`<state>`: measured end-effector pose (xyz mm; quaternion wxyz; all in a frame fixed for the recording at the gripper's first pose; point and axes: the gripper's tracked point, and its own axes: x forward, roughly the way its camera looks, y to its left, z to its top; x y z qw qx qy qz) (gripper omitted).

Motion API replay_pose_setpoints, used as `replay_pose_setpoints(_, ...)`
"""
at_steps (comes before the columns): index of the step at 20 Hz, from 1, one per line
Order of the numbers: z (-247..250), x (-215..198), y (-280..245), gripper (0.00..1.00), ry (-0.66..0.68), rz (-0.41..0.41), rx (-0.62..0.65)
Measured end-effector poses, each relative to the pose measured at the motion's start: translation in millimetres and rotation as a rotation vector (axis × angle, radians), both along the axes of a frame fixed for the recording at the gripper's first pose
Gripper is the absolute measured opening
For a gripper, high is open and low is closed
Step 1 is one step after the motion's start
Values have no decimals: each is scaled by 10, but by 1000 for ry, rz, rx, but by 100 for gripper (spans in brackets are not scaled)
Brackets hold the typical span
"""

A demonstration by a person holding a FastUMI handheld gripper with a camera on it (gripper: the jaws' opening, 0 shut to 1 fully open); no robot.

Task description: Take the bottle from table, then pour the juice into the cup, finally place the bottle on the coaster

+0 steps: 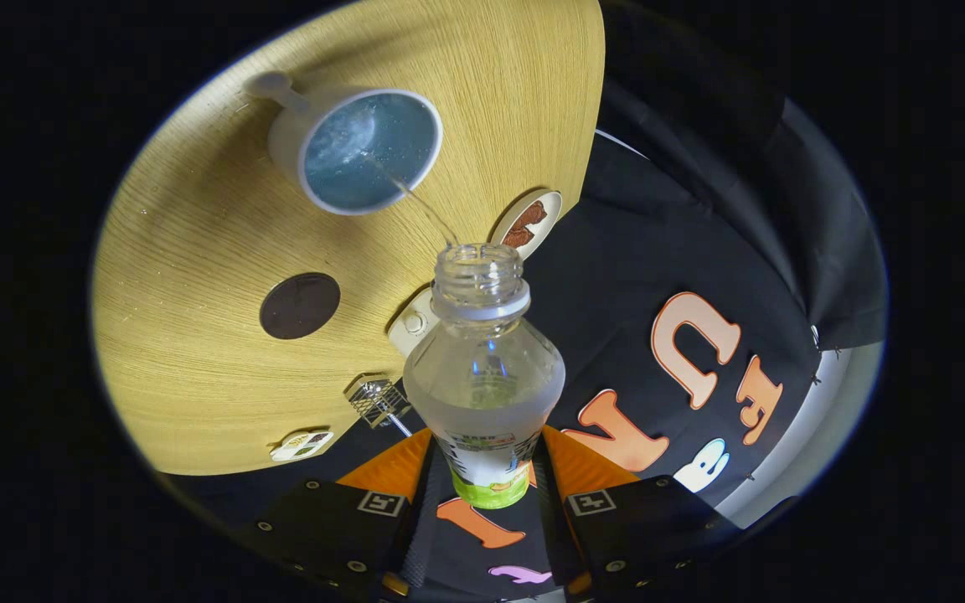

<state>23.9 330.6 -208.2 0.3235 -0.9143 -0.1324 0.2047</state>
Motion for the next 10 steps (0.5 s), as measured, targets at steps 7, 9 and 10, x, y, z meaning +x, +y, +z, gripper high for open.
replay_pose_setpoints(7,-32,-21,23,56,-2,10,-8)
replay_pose_setpoints(9,-51,-33,20,56,3,7,1)
replay_pose_setpoints(10,-66,-42,13,56,10,3,9)
